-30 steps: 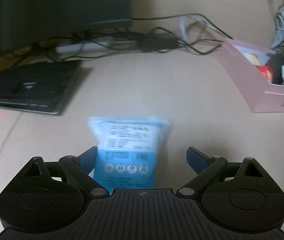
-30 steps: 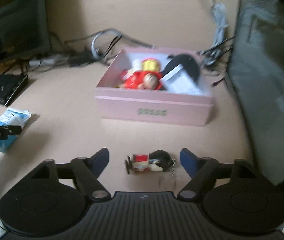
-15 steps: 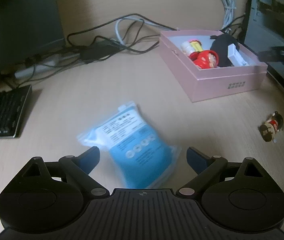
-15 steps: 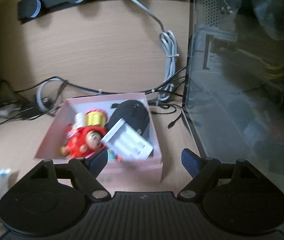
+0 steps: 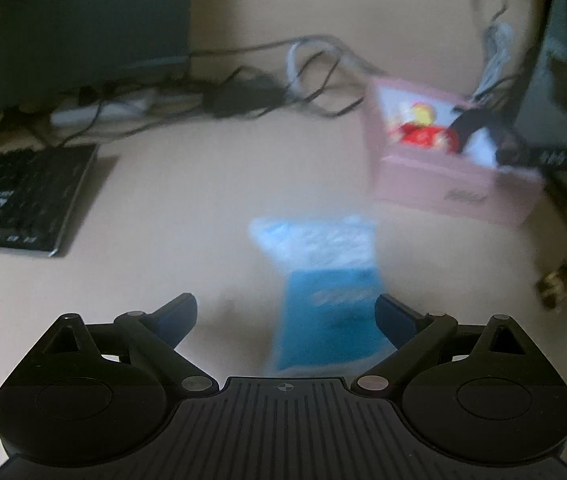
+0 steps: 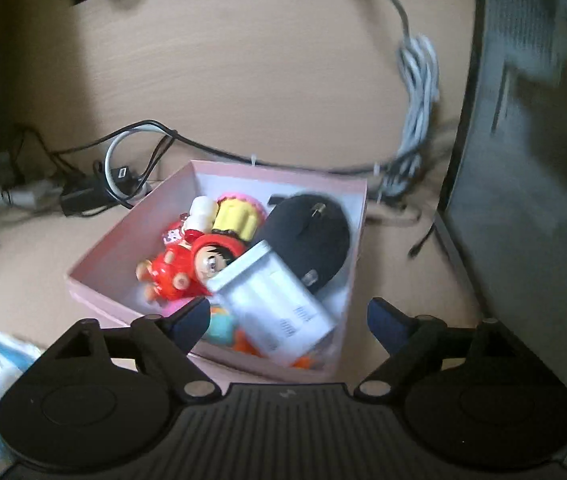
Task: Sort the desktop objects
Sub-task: 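Move the left gripper over the blue wipes packet while right gripper approaches the keychain figure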
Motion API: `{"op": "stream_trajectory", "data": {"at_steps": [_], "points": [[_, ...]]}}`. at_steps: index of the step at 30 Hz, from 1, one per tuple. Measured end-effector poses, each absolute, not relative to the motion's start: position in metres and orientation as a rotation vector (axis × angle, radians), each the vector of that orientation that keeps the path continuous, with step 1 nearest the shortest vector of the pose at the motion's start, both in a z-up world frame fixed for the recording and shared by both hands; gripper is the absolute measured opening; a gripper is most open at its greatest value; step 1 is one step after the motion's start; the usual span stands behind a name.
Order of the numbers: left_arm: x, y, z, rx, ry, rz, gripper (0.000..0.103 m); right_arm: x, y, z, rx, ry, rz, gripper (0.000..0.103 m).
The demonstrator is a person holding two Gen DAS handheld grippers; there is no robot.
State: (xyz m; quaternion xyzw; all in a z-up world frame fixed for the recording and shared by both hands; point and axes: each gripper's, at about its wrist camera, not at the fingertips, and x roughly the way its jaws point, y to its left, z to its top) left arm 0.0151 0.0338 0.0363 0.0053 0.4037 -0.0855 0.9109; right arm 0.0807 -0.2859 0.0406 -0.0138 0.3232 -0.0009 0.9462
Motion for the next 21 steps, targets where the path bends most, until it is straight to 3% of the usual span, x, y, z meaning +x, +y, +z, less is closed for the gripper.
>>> {"op": "stream_trajectory", "data": {"at_steps": [9, 13, 21], "points": [[0.005, -0.014, 0.021, 0.05, 0.792, -0.164, 0.1, 0.013, -0.292, 0.058, -0.086, 0.607, 0.095, 0.09], [-0.004, -0.027, 0.03, 0.029, 0.791, -0.189, 0.1, 0.031, -0.28, 0.048, -0.229, 0.614, 0.084, 0.09], [-0.018, -0.029, 0.033, 0.081, 0.819, -0.153, 0.1, 0.063, -0.3, 0.024, -0.172, 0.658, -0.115, 0.091]]}}
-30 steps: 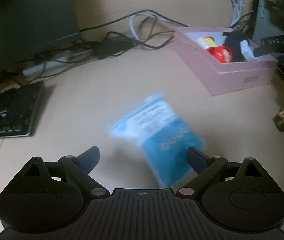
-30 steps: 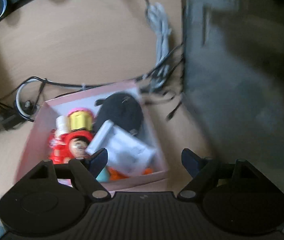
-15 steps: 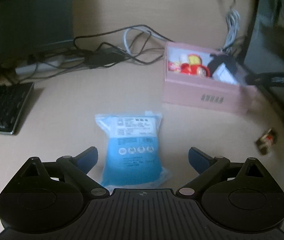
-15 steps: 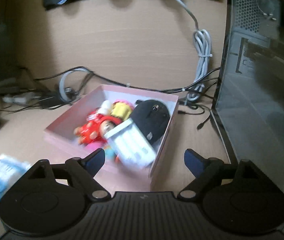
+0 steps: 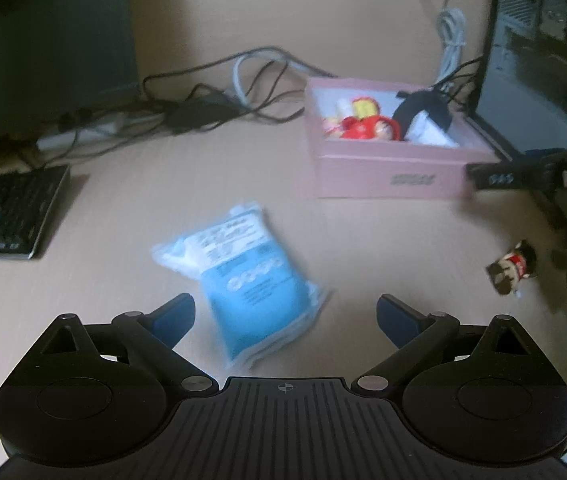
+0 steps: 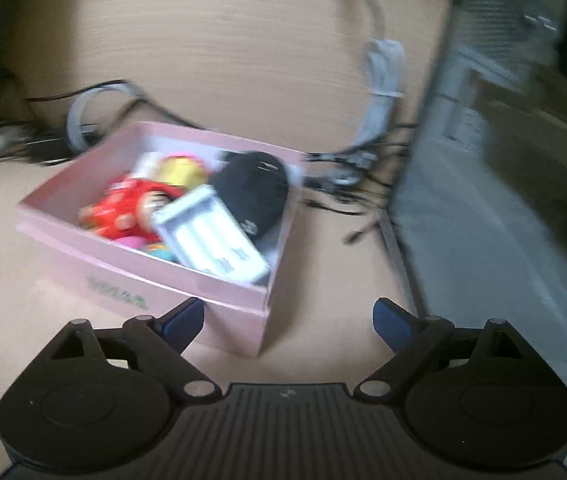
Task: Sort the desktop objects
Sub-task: 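Move the left gripper over the blue wipes packet while right gripper approaches the keychain figure, then grasp the blue wipes packet with the left gripper while right gripper grasps the keychain figure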
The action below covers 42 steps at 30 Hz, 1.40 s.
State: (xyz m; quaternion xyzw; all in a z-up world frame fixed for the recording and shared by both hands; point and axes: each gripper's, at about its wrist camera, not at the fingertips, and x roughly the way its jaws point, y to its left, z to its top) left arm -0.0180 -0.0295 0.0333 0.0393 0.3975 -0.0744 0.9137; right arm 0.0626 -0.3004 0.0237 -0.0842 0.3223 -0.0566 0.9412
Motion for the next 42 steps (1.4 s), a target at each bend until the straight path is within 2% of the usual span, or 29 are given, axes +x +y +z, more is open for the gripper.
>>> {"op": "stream_trajectory", "data": {"at_steps": [4, 8, 17, 30, 32, 34, 35, 37, 42], "points": [[-0.008, -0.026, 0.03, 0.072, 0.839, -0.171, 0.1, 0.045, -0.317, 0.033, -0.011, 0.638, -0.011, 0.092], [0.006, -0.029, 0.027, 0.087, 0.83, -0.179, 0.1, 0.011, -0.322, 0.032, 0.062, 0.649, 0.052, 0.1], [0.043, -0.055, 0.006, 0.117, 0.786, -0.201, 0.101, -0.07, -0.299, 0.013, -0.105, 0.692, 0.128, 0.103], [0.035, -0.073, -0.001, 0.167, 0.821, -0.185, 0.1, -0.075, -0.309, -0.007, -0.03, 0.723, 0.107, 0.103], [0.036, -0.071, -0.001, 0.173, 0.823, -0.187, 0.097, -0.07, -0.307, -0.009, -0.022, 0.737, 0.099, 0.103], [0.036, -0.067, -0.001, 0.172, 0.836, -0.189, 0.079, -0.066, -0.304, -0.012, -0.019, 0.755, 0.094, 0.103], [0.036, -0.065, -0.001, 0.166, 0.841, -0.188, 0.077, -0.064, -0.302, -0.012, -0.015, 0.763, 0.098, 0.103], [0.033, -0.058, 0.001, 0.158, 0.839, -0.186, 0.065, -0.062, -0.3, -0.013, -0.01, 0.776, 0.112, 0.103], [0.01, -0.043, 0.005, 0.158, 0.866, -0.223, 0.065, -0.059, -0.292, -0.014, -0.03, 0.776, 0.103, 0.103]]}}
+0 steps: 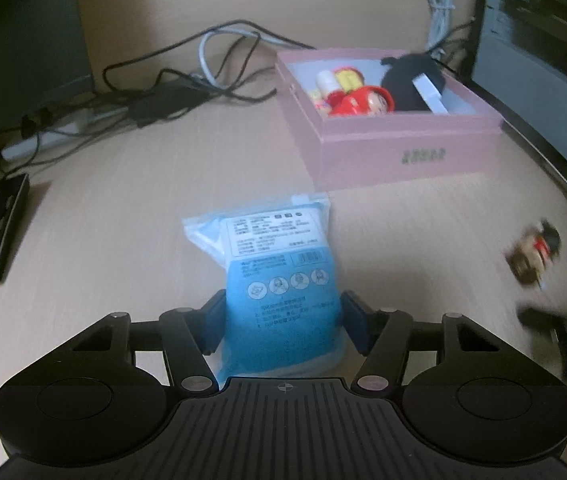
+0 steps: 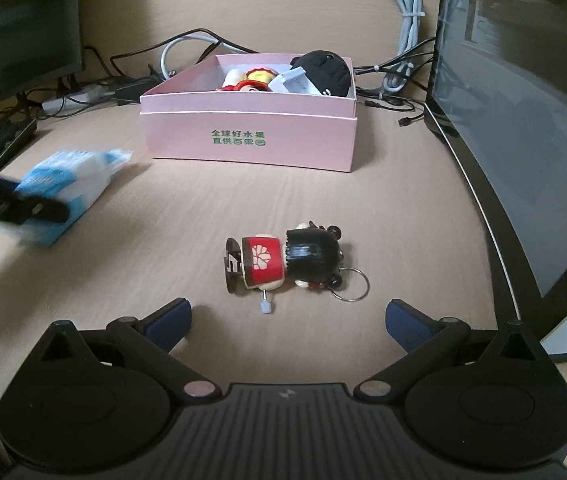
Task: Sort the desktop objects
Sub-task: 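Grasp the blue wipes packet with the left gripper while right gripper grasps the keychain figure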
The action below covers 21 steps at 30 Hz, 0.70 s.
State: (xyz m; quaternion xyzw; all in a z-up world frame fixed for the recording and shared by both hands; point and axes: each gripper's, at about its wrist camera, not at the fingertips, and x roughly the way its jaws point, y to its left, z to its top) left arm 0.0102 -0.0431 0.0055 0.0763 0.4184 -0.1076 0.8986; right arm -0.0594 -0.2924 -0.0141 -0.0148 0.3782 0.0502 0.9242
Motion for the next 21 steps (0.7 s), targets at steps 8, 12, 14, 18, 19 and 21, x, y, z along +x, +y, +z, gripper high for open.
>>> {"op": "stream_trajectory", "data": {"at_steps": [8, 12, 14, 18, 19, 21], "points": [[-0.037, -0.024, 0.009, 0.139, 0.93, -0.286, 0.086, -0.06, -0.294, -0.014, -0.029, 0.785, 0.117, 0.103], [-0.04, -0.024, 0.012, 0.106, 0.91, -0.25, 0.091, -0.059, -0.292, -0.013, -0.034, 0.789, 0.109, 0.103], [-0.04, -0.024, 0.014, 0.097, 0.905, -0.238, 0.094, -0.054, -0.292, -0.012, -0.057, 0.802, 0.158, 0.103], [-0.042, -0.02, 0.014, 0.089, 0.911, -0.208, 0.095, -0.045, -0.296, -0.007, -0.044, 0.752, 0.142, 0.103], [-0.041, -0.019, 0.013, 0.083, 0.917, -0.199, 0.095, -0.042, -0.295, -0.007, -0.058, 0.753, 0.15, 0.103], [-0.04, -0.016, 0.012, 0.07, 0.927, -0.184, 0.095, -0.038, -0.294, -0.007, -0.077, 0.738, 0.152, 0.103]]}}
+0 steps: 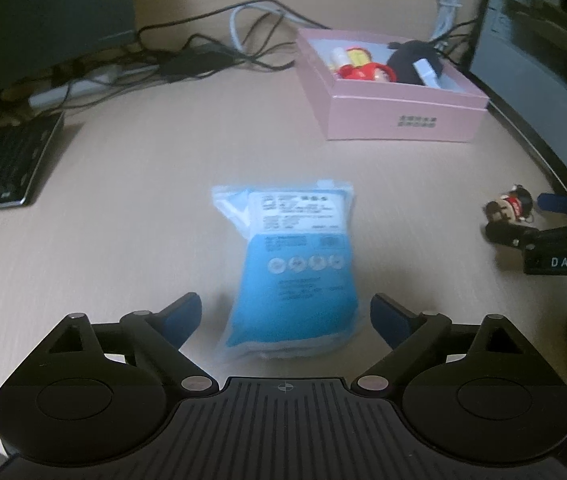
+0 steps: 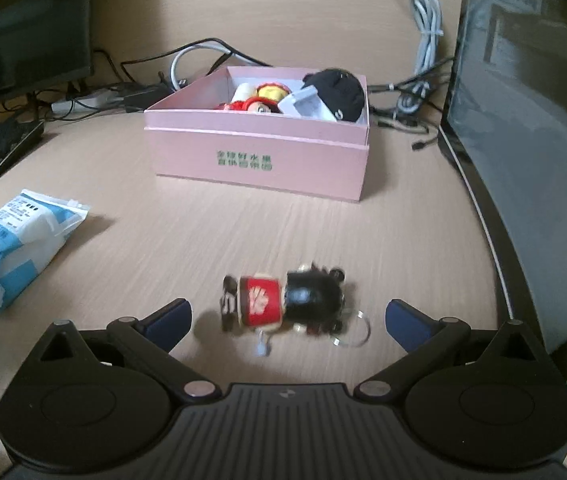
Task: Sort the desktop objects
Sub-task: 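Grasp the blue wipes packet with the left gripper while right gripper grasps the keychain figure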
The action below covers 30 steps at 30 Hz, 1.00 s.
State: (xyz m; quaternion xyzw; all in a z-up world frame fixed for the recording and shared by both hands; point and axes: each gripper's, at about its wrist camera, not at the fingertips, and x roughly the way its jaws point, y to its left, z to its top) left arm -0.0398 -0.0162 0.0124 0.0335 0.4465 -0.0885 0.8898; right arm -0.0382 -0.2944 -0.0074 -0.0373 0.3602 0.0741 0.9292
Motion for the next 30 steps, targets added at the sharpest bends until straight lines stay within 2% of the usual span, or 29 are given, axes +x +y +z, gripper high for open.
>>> {"op": "stream_trajectory", "data": {"at_steps": [2, 4, 9, 18, 20, 23, 25, 26, 30], "points": [[-0.041, -0.015, 0.012, 0.064, 0.932, -0.18, 0.095, -0.036, -0.294, -0.007, -0.089, 0.734, 0.177, 0.102], [-0.041, -0.016, 0.012, 0.064, 0.934, -0.187, 0.095, -0.035, -0.293, -0.007, -0.092, 0.733, 0.191, 0.089], [-0.04, -0.023, 0.014, 0.064, 0.921, -0.224, 0.095, -0.033, -0.297, -0.005, -0.069, 0.747, 0.18, 0.064], [-0.03, -0.042, 0.011, 0.094, 0.892, -0.2, 0.095, -0.044, -0.303, 0.019, -0.045, 0.746, 0.194, 0.064], [-0.025, -0.046, 0.007, 0.118, 0.889, -0.166, 0.092, -0.047, -0.302, 0.023, -0.058, 0.739, 0.196, 0.064], [-0.017, -0.043, 0.0, 0.11, 0.902, -0.123, 0.082, -0.053, -0.301, 0.032, -0.076, 0.722, 0.207, 0.064], [-0.013, -0.04, -0.004, 0.117, 0.911, -0.105, 0.065, -0.057, -0.303, 0.04, -0.076, 0.71, 0.21, 0.064], [-0.013, -0.039, -0.005, 0.125, 0.915, -0.112, 0.061, -0.058, -0.305, 0.044, -0.069, 0.704, 0.211, 0.064], [-0.014, -0.04, 0.012, 0.137, 0.853, -0.162, 0.059, -0.067, -0.318, 0.074, -0.016, 0.652, 0.208, 0.064]]}}
